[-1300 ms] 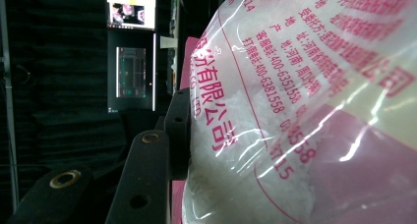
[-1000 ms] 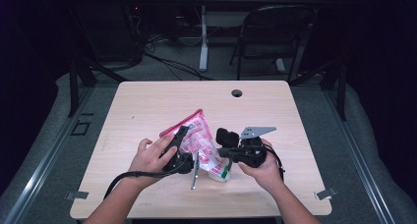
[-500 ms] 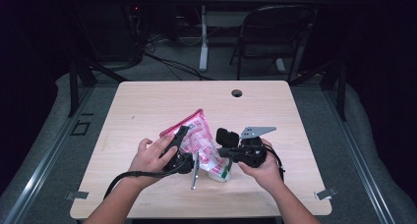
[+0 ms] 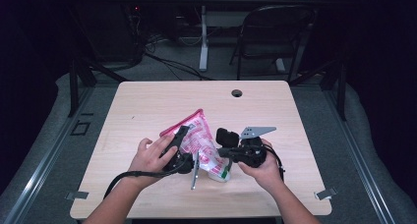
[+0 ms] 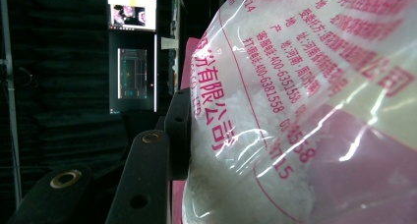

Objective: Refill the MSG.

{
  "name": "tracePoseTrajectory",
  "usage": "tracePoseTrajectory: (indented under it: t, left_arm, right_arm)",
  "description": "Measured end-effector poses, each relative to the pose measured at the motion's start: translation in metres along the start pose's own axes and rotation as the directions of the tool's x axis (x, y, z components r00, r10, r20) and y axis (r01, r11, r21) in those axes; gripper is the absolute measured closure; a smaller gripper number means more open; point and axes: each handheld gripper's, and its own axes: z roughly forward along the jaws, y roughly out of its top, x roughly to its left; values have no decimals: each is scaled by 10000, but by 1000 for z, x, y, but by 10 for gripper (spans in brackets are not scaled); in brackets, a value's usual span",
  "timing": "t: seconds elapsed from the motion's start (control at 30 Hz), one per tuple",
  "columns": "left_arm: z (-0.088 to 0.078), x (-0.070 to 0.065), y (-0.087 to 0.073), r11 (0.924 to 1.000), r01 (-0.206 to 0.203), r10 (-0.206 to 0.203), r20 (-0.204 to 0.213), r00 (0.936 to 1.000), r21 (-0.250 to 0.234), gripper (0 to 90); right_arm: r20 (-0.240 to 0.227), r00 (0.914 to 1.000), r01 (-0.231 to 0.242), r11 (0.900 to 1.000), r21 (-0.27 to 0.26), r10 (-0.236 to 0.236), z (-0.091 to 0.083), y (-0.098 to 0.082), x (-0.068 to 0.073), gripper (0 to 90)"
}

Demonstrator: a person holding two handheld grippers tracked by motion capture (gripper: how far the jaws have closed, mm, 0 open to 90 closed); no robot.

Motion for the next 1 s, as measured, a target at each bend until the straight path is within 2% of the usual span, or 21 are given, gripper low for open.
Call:
tracePoseTrajectory:
  t: [1.0]
  left_arm:
    - [0,1,2,10000,-38,37,-46,10000,-9,642]
  right_arm:
    - [41,10000,18,10000,-11,-18,-1,0,0,900]
